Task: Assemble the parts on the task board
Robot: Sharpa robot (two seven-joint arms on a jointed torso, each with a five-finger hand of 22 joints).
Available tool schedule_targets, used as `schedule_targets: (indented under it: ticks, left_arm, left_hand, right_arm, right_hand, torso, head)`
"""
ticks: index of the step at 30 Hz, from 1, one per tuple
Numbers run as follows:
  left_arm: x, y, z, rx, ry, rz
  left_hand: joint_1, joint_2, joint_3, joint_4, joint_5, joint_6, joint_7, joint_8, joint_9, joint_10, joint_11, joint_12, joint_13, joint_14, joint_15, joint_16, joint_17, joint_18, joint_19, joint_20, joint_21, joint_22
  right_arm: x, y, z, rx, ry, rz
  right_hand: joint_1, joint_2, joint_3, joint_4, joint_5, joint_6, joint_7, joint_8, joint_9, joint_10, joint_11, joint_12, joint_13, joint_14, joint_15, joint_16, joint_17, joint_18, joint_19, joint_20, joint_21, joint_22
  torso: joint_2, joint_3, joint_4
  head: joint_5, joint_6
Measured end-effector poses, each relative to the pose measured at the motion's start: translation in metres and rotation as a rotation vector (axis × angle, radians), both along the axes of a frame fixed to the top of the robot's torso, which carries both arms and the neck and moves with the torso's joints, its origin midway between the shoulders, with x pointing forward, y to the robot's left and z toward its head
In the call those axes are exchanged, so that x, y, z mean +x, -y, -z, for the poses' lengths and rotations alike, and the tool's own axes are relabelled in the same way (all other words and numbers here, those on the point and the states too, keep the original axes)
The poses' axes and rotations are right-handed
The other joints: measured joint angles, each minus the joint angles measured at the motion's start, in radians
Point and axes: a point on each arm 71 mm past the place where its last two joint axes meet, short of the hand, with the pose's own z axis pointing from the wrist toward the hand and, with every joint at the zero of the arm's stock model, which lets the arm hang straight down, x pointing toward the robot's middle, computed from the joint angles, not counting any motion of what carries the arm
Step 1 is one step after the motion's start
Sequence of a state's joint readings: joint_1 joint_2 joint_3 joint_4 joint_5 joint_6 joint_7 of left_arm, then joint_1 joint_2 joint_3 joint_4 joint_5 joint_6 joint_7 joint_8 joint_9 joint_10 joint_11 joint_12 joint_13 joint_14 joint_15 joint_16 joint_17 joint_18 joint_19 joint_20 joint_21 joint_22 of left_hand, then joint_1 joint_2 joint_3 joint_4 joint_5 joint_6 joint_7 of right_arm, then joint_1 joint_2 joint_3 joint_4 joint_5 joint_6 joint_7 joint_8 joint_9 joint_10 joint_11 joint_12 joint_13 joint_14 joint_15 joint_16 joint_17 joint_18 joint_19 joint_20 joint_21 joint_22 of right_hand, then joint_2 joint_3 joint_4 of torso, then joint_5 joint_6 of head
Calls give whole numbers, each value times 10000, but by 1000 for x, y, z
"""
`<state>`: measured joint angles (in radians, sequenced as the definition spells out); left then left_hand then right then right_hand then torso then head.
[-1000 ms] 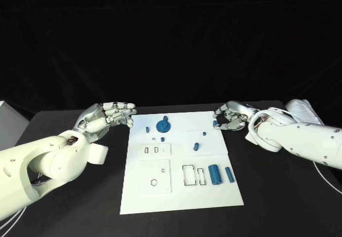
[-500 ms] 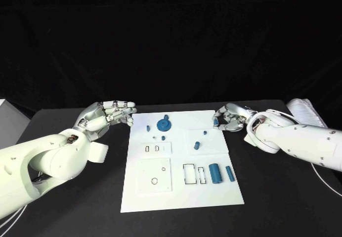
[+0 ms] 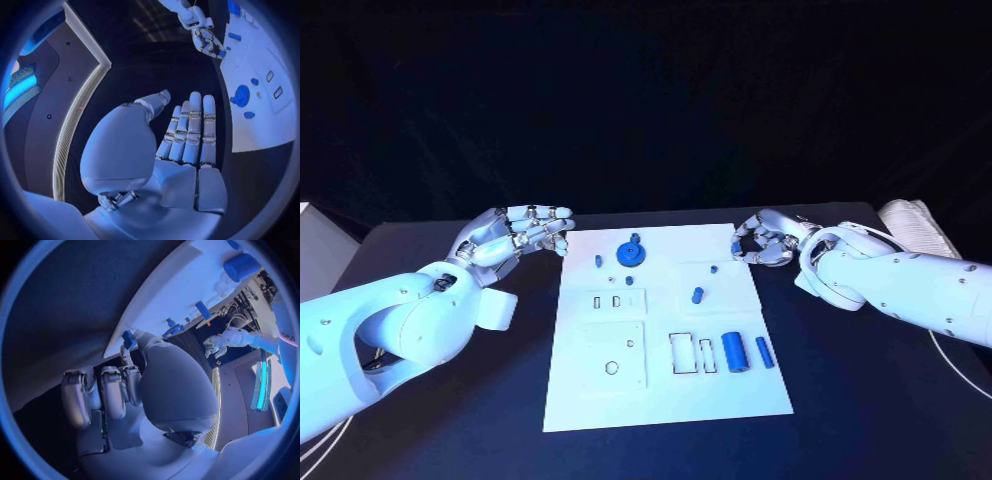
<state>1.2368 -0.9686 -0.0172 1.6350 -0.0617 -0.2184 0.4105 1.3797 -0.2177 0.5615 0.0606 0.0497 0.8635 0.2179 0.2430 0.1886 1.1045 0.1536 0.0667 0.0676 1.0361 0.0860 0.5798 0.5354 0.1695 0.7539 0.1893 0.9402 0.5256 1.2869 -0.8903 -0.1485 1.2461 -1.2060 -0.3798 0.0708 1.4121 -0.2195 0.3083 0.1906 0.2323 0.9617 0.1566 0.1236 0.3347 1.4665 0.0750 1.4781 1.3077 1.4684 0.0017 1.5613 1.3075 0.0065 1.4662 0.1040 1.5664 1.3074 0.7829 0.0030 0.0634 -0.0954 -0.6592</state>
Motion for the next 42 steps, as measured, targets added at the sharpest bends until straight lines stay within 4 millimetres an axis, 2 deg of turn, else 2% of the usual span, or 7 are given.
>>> schedule_targets:
  ticks: [9,13,17,22,33,38,42]
  left_arm:
    - [0,0,0,7,-17,10]
    - [0,0,0,10,-23,13]
    - [0,0,0,12,-29,19]
    - [0,0,0,14,-38,26]
    - [1,-1,1,21,-54,36]
    - [1,-1,1,32,-58,15]
    - [2,-2,1,40,-62,1]
  left_hand:
    - [0,0,0,0,0,0,0,0,-1,0,0,0,-1,0,0,0,-1,0,0,0,0,-1]
    - [0,0,0,0,0,0,0,0,-1,0,0,0,0,0,0,0,-1,0,0,0,0,-1]
    - [0,0,0,0,0,0,0,0,-1,0,0,0,0,0,0,0,-2,1,1,1,-1,-2]
    - [0,0,0,0,0,0,0,0,-2,0,0,0,0,0,0,0,-2,0,1,1,-1,2]
    - [-55,55,28,-28,0,-25,24,0,11,0,0,0,2,-36,35,0,12,0,1,1,-1,6]
    - [-56,56,28,-28,0,-38,37,0,12,0,0,0,8,-35,35,0,12,1,1,1,-2,6]
    - [-54,53,28,-28,0,-37,37,1,11,0,0,0,8,-36,35,-1,12,0,1,1,-2,5]
  right_arm:
    - [0,1,1,-14,17,75]
    - [0,1,2,-16,-2,71]
    - [0,1,1,6,67,60]
    - [0,0,1,27,138,40]
    - [-5,-6,-3,300,746,308]
    - [-9,-10,-14,506,1172,644]
    - [-13,-24,-27,778,1403,782]
  right_hand:
    - [25,106,176,-2,-105,151,-37,54,13,0,0,49,-1,0,0,0,-1,0,0,0,0,-1]
    - [269,451,762,-176,-1160,506,-196,240,40,-14,-166,205,-1,-23,-141,0,-1,1,1,-47,0,3]
    - [266,585,1179,-379,-1591,738,-265,501,91,-6,-300,282,-1,-14,-311,0,-1,1,-4,-225,0,7]
    - [157,714,1392,-593,-1653,771,-235,633,91,-10,-513,348,-1,-17,-555,-1,-1,1,1,-433,-1,6]
    - [-282,749,1436,-552,-1730,831,-294,668,92,20,-554,397,-2,-50,-589,39,-2,1,2,-504,-1,5]
    - [-467,772,1417,-454,-1734,813,-316,820,92,-9,-583,397,-2,-50,-589,38,-2,1,2,-504,-1,4]
    - [-701,746,1377,-325,-1749,777,-353,1205,92,-15,-589,397,-2,-50,-589,38,-2,1,1,-503,-1,4]
  torso:
    - [0,0,6]
    - [0,0,6]
    - [0,-1,6]
    - [-2,-6,2]
    - [-17,-13,4]
    - [-31,-19,-12]
    - [-52,-25,-43]
  head:
    - [-15,-12]
    - [-16,-24]
    - [-20,-28]
    - [-24,-29]
    - [-24,-36]
    - [-17,-36]
    - [-26,-5]
